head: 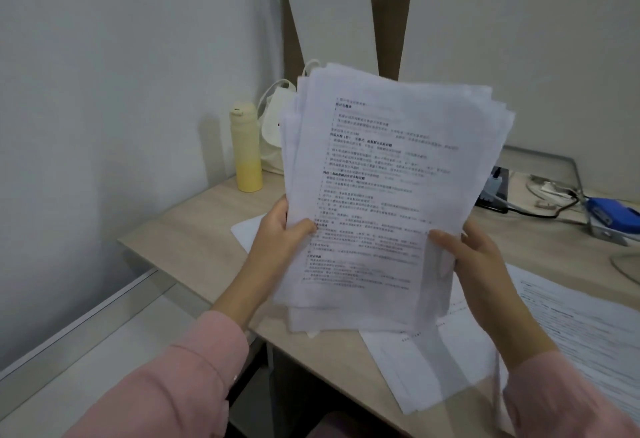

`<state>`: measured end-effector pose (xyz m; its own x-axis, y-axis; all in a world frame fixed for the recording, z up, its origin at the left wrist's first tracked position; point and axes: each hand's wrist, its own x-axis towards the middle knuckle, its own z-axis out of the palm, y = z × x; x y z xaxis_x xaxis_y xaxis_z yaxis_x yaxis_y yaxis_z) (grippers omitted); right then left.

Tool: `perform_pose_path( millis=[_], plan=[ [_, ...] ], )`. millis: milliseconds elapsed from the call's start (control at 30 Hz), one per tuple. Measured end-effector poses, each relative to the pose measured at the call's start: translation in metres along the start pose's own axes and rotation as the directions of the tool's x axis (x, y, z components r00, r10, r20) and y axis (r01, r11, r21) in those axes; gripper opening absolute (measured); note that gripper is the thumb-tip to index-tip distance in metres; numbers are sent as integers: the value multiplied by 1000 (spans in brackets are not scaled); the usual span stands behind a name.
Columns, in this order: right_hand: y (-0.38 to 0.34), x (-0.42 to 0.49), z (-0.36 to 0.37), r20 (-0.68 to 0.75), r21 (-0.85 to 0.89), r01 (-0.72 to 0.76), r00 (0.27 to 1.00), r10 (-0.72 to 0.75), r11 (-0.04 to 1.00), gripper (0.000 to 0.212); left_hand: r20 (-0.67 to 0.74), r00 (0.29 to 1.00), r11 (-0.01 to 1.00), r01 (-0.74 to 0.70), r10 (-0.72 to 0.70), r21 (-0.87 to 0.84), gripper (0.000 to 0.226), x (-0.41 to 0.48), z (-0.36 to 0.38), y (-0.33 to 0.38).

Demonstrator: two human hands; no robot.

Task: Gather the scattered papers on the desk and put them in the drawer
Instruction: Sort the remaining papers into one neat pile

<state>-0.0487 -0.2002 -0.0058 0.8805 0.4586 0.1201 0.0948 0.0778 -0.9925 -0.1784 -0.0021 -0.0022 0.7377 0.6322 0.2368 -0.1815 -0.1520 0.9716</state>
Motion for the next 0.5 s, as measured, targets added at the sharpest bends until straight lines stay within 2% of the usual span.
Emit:
perform_pose_path(
  millis=[133,267,367,500],
  plan=[
    [-9,-3,-5,34,-11,51,998,-51,999,33,-43,997,997,-72,71,-33,32,-1,4,7],
    [4,-12,-3,28,-22,-23,999,23,1000,37,4,1000,1000,-23,23,5,35,-14,10,-9],
    [10,-16,1,-11,-34,-53,999,53,998,32,18,1000,1000,10,-10,12,38,-20,16,-15],
    [0,-16,2,-32,3,7,999,-7,1000,25,-6,1000,999,-18,18,-27,32,-16,16,-9]
  ],
)
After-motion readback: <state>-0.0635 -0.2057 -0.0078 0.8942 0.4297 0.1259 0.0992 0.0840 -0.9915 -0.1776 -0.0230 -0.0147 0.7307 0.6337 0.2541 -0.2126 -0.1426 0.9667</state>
